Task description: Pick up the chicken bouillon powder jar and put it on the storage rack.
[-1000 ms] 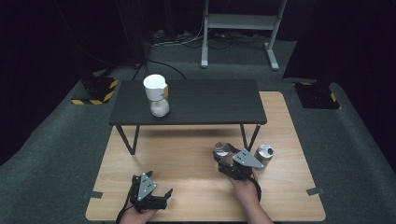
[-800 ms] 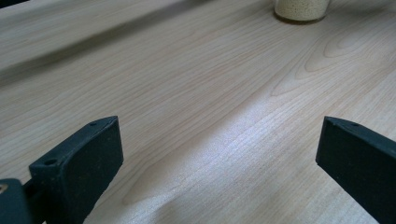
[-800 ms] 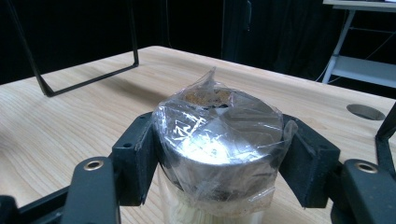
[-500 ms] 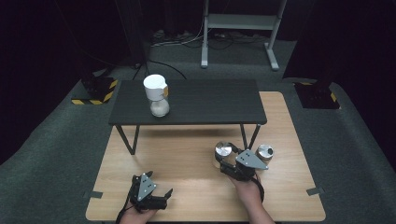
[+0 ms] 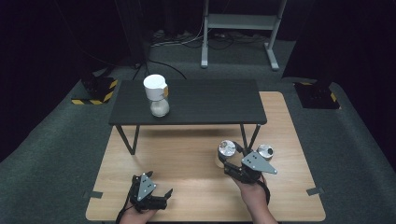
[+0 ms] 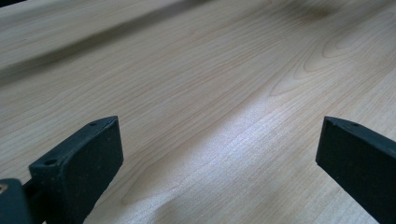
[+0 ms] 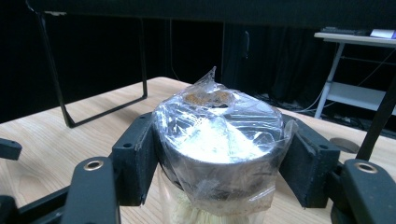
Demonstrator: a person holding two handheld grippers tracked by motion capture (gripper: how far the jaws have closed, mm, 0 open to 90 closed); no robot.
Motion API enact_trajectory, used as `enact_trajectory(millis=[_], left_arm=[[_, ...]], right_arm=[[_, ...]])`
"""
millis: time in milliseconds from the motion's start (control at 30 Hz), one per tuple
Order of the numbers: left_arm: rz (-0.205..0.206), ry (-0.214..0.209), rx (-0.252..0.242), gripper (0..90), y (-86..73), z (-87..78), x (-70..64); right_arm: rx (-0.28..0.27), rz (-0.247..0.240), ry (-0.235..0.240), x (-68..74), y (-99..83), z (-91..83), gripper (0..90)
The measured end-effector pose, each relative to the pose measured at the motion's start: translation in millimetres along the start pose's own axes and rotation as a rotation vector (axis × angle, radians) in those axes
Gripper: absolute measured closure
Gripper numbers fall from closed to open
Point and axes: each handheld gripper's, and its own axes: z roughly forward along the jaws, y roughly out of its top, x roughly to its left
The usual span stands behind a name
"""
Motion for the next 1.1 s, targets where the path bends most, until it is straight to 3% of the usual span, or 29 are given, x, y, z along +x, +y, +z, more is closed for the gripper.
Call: enact_trajectory(millis=[600, 1100], left_arm=[[0.0, 0.001, 0.002, 0.9, 0.1, 0.1, 0.0], [0.0, 0.002, 0.004, 0.9, 0.1, 0.2, -0.2]], right_arm=[[-0.054, -0.012, 0.0, 2.2, 24.7, -20.9, 34.3], [-0.084, 0.001, 0.004, 2.5, 40.4, -28.2, 34.3]])
